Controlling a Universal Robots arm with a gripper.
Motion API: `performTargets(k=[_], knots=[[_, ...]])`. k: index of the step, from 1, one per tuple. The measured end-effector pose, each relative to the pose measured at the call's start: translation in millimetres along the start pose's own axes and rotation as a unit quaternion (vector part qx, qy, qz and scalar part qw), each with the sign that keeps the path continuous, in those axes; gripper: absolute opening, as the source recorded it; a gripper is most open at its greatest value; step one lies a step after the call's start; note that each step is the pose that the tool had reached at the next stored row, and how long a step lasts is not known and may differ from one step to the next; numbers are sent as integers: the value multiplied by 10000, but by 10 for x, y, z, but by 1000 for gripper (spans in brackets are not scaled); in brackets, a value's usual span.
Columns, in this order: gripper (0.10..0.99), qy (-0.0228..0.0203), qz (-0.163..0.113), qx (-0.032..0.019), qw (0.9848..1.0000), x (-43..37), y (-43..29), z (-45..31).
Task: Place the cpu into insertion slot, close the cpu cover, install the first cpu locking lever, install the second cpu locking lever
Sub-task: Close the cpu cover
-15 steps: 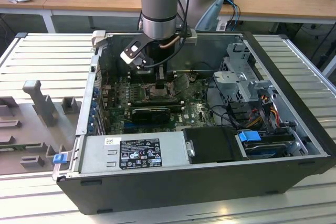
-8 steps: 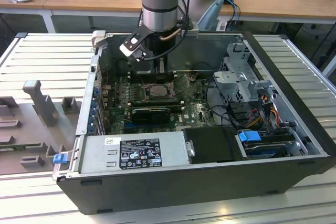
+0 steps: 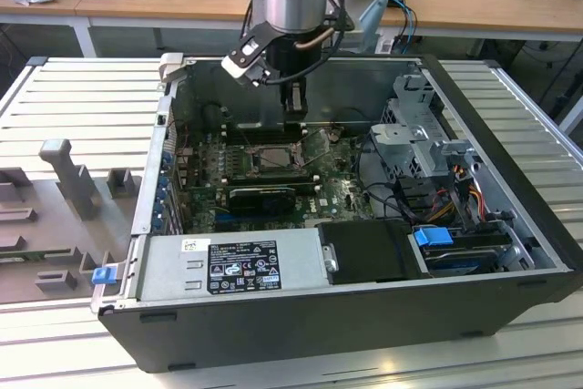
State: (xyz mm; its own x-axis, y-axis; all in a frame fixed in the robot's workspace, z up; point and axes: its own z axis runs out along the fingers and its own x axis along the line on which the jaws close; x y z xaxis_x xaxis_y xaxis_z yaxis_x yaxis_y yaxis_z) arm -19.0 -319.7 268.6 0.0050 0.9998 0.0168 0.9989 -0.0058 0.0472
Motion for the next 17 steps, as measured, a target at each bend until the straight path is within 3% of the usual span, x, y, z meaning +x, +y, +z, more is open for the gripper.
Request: performTargets(k=[2, 13, 17], knots=[[106, 2, 0, -1, 10000, -1, 28, -10], [106, 9, -144, 2, 9999, 1, 535, 54], [106, 13, -243, 4, 9997, 1, 643, 101]])
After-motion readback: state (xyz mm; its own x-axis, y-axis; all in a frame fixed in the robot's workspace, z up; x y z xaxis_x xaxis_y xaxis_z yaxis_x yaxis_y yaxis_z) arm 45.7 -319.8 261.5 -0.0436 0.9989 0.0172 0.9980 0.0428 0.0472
